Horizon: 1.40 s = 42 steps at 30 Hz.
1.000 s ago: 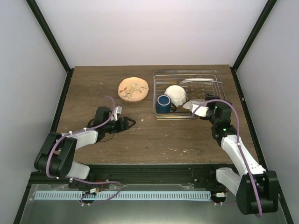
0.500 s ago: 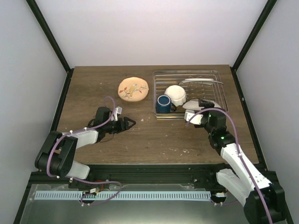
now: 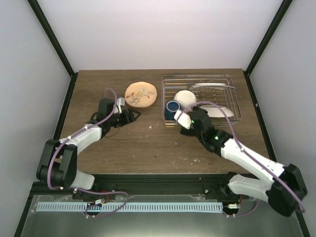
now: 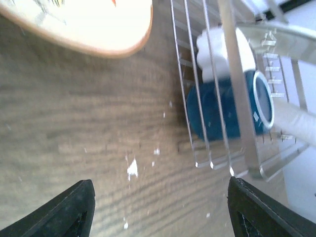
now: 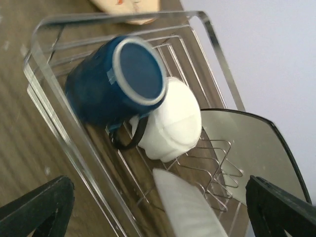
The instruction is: Load the mixed dishes into the dish rack
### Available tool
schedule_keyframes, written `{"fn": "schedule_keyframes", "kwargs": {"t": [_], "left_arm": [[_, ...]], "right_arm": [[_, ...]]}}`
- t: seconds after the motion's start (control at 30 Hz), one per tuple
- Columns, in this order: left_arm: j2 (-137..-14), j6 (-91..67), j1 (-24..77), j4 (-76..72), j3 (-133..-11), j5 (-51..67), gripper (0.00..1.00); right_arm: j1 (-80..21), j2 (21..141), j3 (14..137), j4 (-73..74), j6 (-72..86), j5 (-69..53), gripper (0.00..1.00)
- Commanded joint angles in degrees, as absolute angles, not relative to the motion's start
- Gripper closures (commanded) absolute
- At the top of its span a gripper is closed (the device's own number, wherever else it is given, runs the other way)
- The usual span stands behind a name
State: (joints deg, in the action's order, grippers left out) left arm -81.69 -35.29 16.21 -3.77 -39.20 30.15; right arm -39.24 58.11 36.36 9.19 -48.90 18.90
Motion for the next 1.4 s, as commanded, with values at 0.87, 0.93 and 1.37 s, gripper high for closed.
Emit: {"fn": "schedule_keyframes", "kwargs": {"t": [0.87,0.93,1.37], "left_arm": [[-116.61,-32.51,5.71,11.24,-76.84,13.95,0.26],[-119.17,-32.84,5.74,12.45,-80.02,14.08,0.26],[-129.52,-34.87,8.14,19.62,-94.85,19.36,0.27]], "right_arm": [[-48.43,65.36,66.69,30.72,16.55,17.22,0.04],[-48.47,65.97,66.70,30.11,16.06,16.99,0.04],[-46.97,73.59,77.50,37.23,12.80,13.60,0.06]]}}
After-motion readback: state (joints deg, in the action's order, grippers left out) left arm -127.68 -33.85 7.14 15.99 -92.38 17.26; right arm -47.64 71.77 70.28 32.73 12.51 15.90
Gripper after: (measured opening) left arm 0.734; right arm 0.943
